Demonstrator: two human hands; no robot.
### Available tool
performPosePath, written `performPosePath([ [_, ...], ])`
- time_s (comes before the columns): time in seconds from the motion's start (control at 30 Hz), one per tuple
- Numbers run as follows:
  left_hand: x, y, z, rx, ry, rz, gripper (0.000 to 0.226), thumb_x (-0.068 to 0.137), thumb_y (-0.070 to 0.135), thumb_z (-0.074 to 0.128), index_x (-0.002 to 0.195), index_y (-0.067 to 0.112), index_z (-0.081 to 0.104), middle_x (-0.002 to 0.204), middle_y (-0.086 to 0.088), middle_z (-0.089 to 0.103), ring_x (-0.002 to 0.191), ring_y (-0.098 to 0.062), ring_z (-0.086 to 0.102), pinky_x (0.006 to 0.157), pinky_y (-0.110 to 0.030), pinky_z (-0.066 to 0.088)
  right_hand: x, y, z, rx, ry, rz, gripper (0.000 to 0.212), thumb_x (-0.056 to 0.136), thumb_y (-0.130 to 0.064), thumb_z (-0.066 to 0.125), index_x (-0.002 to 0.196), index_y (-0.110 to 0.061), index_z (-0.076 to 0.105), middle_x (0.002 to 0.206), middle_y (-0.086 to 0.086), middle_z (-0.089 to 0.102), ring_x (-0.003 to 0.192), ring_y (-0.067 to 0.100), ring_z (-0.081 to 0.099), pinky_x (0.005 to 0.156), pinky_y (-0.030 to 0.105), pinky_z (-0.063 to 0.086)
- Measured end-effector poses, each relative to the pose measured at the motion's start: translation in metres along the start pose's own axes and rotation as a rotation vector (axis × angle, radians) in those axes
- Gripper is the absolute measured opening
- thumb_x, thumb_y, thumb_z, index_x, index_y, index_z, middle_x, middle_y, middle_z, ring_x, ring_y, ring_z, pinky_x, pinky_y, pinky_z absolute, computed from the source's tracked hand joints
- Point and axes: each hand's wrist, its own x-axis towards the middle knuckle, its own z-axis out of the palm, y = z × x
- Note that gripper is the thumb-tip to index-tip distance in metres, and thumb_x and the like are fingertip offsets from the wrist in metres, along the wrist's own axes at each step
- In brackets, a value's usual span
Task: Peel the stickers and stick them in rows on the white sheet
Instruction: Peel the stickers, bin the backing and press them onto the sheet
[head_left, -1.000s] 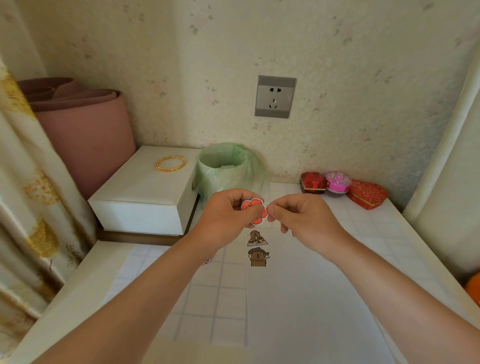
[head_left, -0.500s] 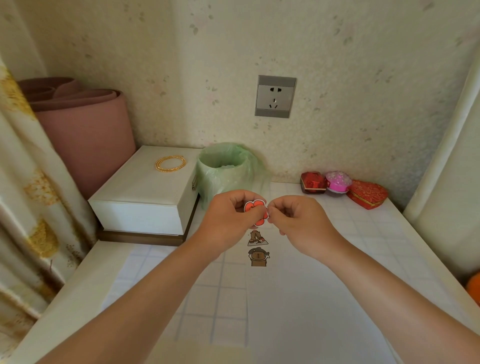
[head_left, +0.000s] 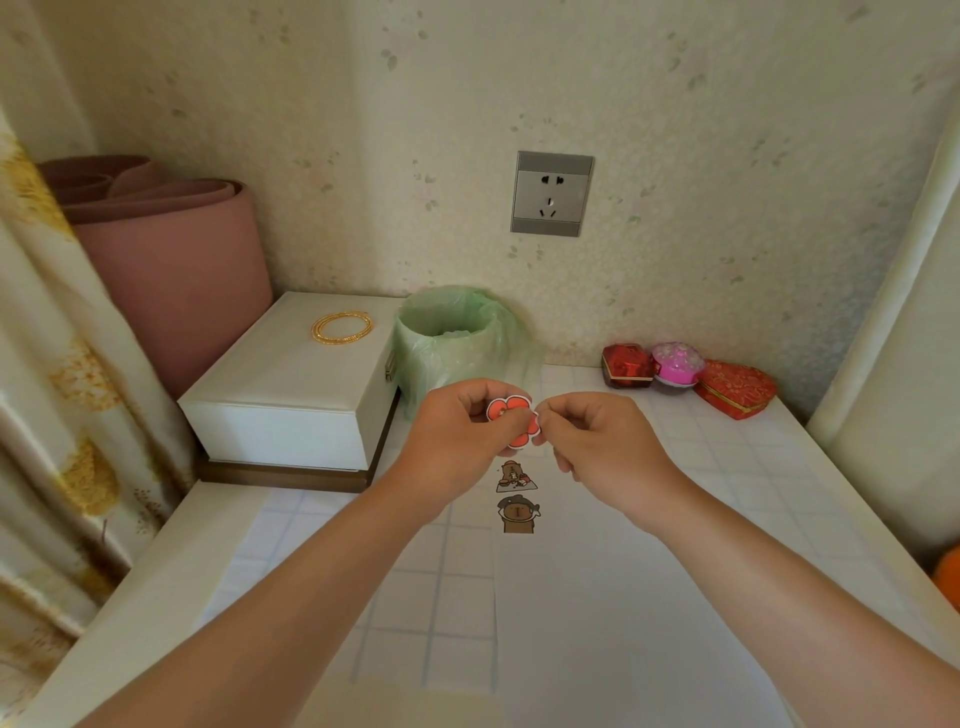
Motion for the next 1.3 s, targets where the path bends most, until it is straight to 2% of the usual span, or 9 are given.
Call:
performPosePath([
  [0.13, 0.0, -0.003, 0.0, 0.066, 0.066, 0.053, 0.02, 0.085, 0.012, 0.074, 0.104, 0.018, 0.069, 0.09, 0.003, 0.071, 0.072, -0.003, 0.066, 0.07, -0.017, 0.055, 0.0, 0.001, 0.0, 0.031, 0.007, 0.022, 0.024, 0.092, -0.014, 0.057, 0.075, -0.013, 0.075, 0.059, 0.014, 0.062, 0.049, 0.009, 0.046, 0.055, 0.026, 0.039],
  [0.3, -0.003, -0.008, -0.003, 0.563, 0.229, 0.335, 0.021, 0.079, 0.031, 0.078, 0.087, 0.035, 0.058, 0.088, 0.016, 0.06, 0.081, -0.002, 0.053, 0.065, -0.011, 0.04, 0.0, 0.002, 0.004, 0.024, 0.054, 0.013, 0.021, 0.092, -0.013, 0.06, 0.079, -0.011, 0.075, 0.057, -0.003, 0.064, 0.046, 0.007, 0.046, 0.047, 0.015, 0.037],
  [0.37, -0.003, -0.008, -0.002, 0.506, 0.185, 0.325, 0.018, 0.081, 0.025, 0.076, 0.08, 0.032, 0.06, 0.08, 0.013, 0.066, 0.072, -0.004, 0.057, 0.062, -0.012, 0.041, 0.001, 0.004, 0.006, -0.021, 0.084, -0.021, 0.022, 0.091, -0.015, 0.061, 0.073, -0.017, 0.074, 0.06, 0.002, 0.065, 0.049, 0.01, 0.046, 0.048, 0.019, 0.036],
  [0.5, -0.006, -0.007, 0.002, 0.381, 0.116, 0.184, 0.008, 0.086, 0.024, 0.074, 0.079, 0.027, 0.075, 0.079, 0.014, 0.072, 0.068, -0.012, 0.064, 0.061, -0.011, 0.047, 0.003, 0.007, 0.006, -0.126, 0.144, -0.095, 0.028, 0.093, -0.02, 0.063, 0.068, -0.033, 0.067, 0.054, -0.022, 0.059, 0.05, 0.0, 0.051, 0.053, 0.016, 0.035],
  [0.6, -0.006, -0.006, 0.003, 0.254, 0.104, 0.065, 0.015, 0.086, 0.027, 0.073, 0.073, 0.034, 0.076, 0.069, 0.008, 0.071, 0.078, -0.029, 0.066, 0.074, -0.039, 0.06, 0.003, 0.01, 0.006, -0.219, 0.162, -0.138, 0.023, 0.091, -0.026, 0.064, 0.071, -0.036, 0.068, 0.062, -0.03, 0.061, 0.059, -0.003, 0.056, 0.057, 0.018, 0.036],
  [0.67, -0.006, -0.005, 0.002, 0.228, 0.109, 0.025, 0.018, 0.087, 0.024, 0.072, 0.072, 0.033, 0.076, 0.069, 0.008, 0.072, 0.077, -0.029, 0.069, 0.074, -0.047, 0.06, 0.003, 0.012, 0.007, -0.245, 0.159, -0.154, 0.019, 0.09, -0.029, 0.064, 0.073, -0.036, 0.068, 0.065, -0.03, 0.063, 0.059, 0.0, 0.057, 0.058, 0.02, 0.038],
  [0.9, -0.006, -0.004, 0.002, 0.218, 0.083, -0.01, 0.015, 0.091, 0.026, 0.068, 0.079, 0.019, 0.074, 0.071, -0.002, 0.071, 0.069, -0.024, 0.071, 0.068, -0.045, 0.061, 0.001, 0.012, 0.007, -0.269, 0.147, -0.184, 0.018, 0.091, -0.029, 0.064, 0.075, -0.036, 0.069, 0.068, -0.032, 0.062, 0.058, 0.003, 0.055, 0.058, 0.022, 0.039],
  [1.1, -0.003, -0.007, 0.0, 0.136, 0.043, -0.042, 0.013, 0.092, 0.018, 0.063, 0.084, 0.01, 0.069, 0.077, -0.009, 0.07, 0.08, -0.025, 0.071, 0.065, -0.037, 0.063, 0.004, 0.01, 0.007, -0.164, 0.152, -0.126, 0.019, 0.093, -0.035, 0.065, 0.075, -0.03, 0.068, 0.073, -0.018, 0.066, 0.063, 0.003, 0.058, 0.063, 0.025, 0.046],
  [1.3, -0.003, -0.009, -0.001, 0.11, 0.013, -0.036, 0.012, 0.092, 0.011, 0.061, 0.085, 0.006, 0.069, 0.083, -0.012, 0.072, 0.081, -0.018, 0.072, 0.061, -0.028, 0.06, -0.001, 0.004, 0.008, -0.008, 0.101, -0.065, 0.009, 0.09, -0.025, 0.067, 0.084, -0.027, 0.073, 0.083, -0.011, 0.071, 0.059, 0.009, 0.063, 0.05, 0.017, 0.044],
])
